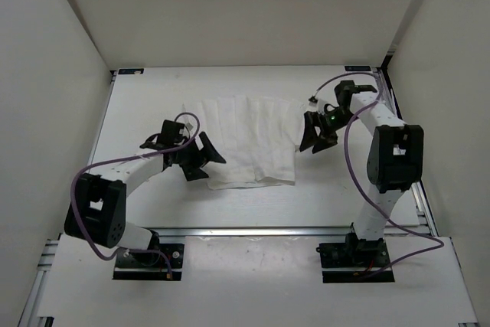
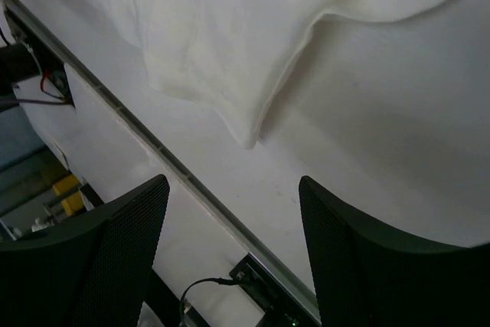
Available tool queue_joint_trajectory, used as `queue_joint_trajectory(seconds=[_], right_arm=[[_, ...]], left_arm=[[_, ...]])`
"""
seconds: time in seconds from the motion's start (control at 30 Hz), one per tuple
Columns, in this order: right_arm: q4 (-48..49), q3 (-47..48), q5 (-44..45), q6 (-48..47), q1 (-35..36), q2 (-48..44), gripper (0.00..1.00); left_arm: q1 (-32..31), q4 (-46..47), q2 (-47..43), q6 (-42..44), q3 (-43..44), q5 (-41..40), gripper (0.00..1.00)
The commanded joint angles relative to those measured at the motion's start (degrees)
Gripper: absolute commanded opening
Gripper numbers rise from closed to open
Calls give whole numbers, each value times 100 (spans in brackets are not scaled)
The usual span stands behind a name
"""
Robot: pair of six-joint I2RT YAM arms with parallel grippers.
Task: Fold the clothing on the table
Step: Fold the skirt
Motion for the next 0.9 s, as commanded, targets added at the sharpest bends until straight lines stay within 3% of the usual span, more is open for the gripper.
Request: queue_joint_trajectory(seconds=[0.0,0.2,0.67,0.77,0.87], right_arm=[[288,-311,-136,20,361,-157,74],[780,-759,-73,318,757,-122,73],[1344,-1287,313,504,941,458,66],[1370,-1279,304,504,977,573,60],[1379,-1182,365,521,1012,617,45]], left_arm=[[-3,-761,-53,774,-252,-375,99],[-12,-1351,-96,1487,-173,-771,98],[-65,54,360,1135,-411,-709,99],[-73,142,509,1083,-376,-727,99],[-73,213,572,1083,-358,-683,97]])
